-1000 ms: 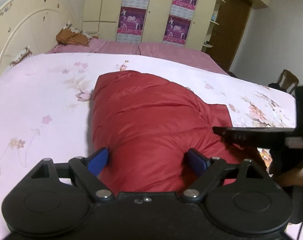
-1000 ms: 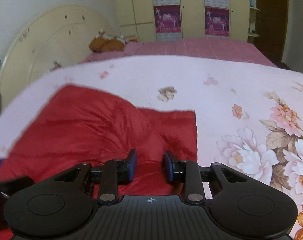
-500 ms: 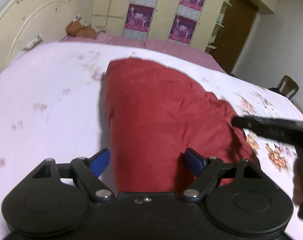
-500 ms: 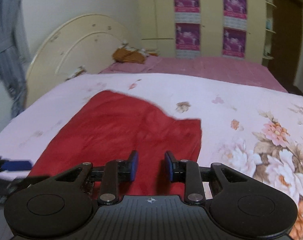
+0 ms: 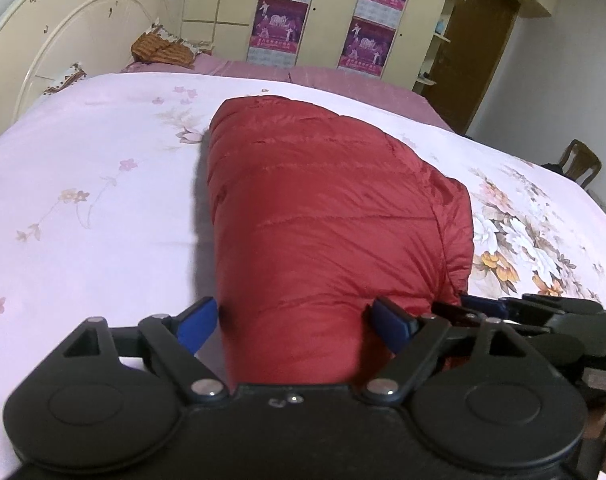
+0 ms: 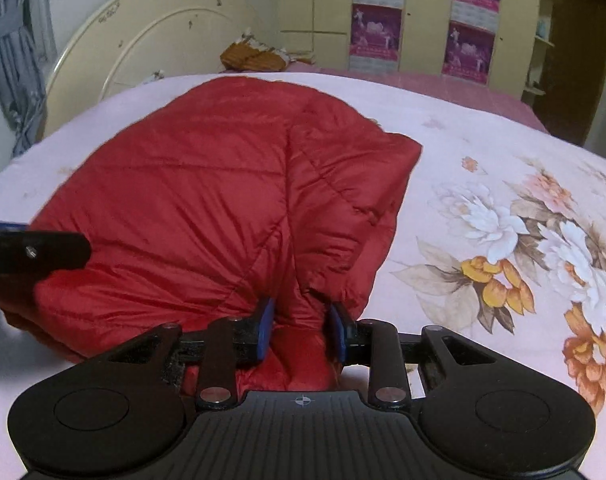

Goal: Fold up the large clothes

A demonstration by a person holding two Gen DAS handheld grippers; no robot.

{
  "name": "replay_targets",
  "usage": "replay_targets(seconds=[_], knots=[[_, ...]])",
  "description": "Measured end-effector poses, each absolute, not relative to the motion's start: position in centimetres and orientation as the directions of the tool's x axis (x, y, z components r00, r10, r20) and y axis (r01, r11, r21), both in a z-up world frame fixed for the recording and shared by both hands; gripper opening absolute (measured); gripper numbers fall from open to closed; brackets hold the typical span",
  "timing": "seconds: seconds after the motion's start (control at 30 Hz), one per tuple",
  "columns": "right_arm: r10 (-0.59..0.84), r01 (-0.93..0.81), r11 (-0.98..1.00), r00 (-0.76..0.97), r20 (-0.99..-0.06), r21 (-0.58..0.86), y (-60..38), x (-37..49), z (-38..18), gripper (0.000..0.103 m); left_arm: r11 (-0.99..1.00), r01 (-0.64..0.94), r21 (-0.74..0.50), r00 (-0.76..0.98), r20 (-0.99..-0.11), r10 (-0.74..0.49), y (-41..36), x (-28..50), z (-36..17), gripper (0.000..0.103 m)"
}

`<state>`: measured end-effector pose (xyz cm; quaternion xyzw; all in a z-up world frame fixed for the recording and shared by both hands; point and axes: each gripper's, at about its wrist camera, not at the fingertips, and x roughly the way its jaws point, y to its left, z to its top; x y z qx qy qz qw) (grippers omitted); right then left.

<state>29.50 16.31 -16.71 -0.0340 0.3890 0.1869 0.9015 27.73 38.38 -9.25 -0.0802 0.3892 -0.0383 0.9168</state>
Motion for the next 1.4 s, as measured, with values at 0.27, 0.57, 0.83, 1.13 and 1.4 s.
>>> replay_targets(seconds=[0.27, 0.57, 0.83, 1.13, 1.4], knots=[[0.316, -0.338, 0.932, 0.592, -0.742, 0.128, 14.5, 30.2, -13.9, 0.058, 0.983, -0.051, -0.174, 0.675, -0.731, -0.094, 37.1, 25.9, -7.2, 0.103], [0.406, -0.389, 0.905, 0.674, -0.617, 0.171, 10.2, 21.0, -8.2, 0.084, 0.99, -0.113, -0.079, 0.701, -0.713, 0.023, 33.1, 18.6, -2.5, 0.103], [0.427, -0.425, 0.895, 0.723, -0.543, 0.139, 6.3, 10.3, -3.8, 0.101, 0.991, -0.13, -0.04, 0.748, -0.66, 0.071, 28.1, 8.8, 0.5, 0.103], [0.424, -0.407, 0.902, 0.768, -0.48, 0.147, 2.3, 1.1, -0.4, 0.101, 0.983, -0.184, -0.02, 0.771, -0.623, 0.132, 25.4, 0.7, 3.2, 0.103], [0.408, -0.36, 0.913, 0.799, -0.442, 0.191, 1.0, -3.3, 1.4, 0.102, 0.976, -0.214, -0.036, 0.798, -0.582, 0.154, 24.8, -2.8, 4.6, 0.103]])
